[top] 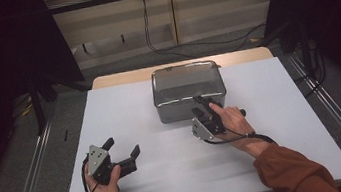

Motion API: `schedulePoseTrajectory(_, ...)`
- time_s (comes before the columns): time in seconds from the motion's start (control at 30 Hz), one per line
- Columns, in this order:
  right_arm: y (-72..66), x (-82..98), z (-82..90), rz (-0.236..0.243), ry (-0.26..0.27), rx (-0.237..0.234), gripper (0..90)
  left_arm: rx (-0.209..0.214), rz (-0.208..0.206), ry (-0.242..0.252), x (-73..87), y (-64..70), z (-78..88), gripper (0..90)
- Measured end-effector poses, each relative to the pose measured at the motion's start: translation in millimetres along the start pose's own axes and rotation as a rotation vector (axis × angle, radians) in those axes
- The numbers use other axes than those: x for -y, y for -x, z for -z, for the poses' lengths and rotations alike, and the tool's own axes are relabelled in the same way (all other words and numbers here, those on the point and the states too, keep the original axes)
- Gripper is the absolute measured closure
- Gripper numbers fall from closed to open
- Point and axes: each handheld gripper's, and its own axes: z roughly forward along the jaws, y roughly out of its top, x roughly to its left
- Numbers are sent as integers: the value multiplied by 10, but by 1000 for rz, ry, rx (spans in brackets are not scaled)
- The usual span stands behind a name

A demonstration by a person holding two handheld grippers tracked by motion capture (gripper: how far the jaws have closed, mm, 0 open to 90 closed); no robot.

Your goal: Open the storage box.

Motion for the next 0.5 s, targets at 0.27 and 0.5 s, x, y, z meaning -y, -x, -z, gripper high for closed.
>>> schedulePoseTrajectory(0.27,-21,-21,-12,39,5,18,639,-4,4,-11,1,2,-14,53)
schedulePoseTrajectory(0.5,-61,-31,-37,59,-10,19,715,-5,9,-17,-1,1,-25,53)
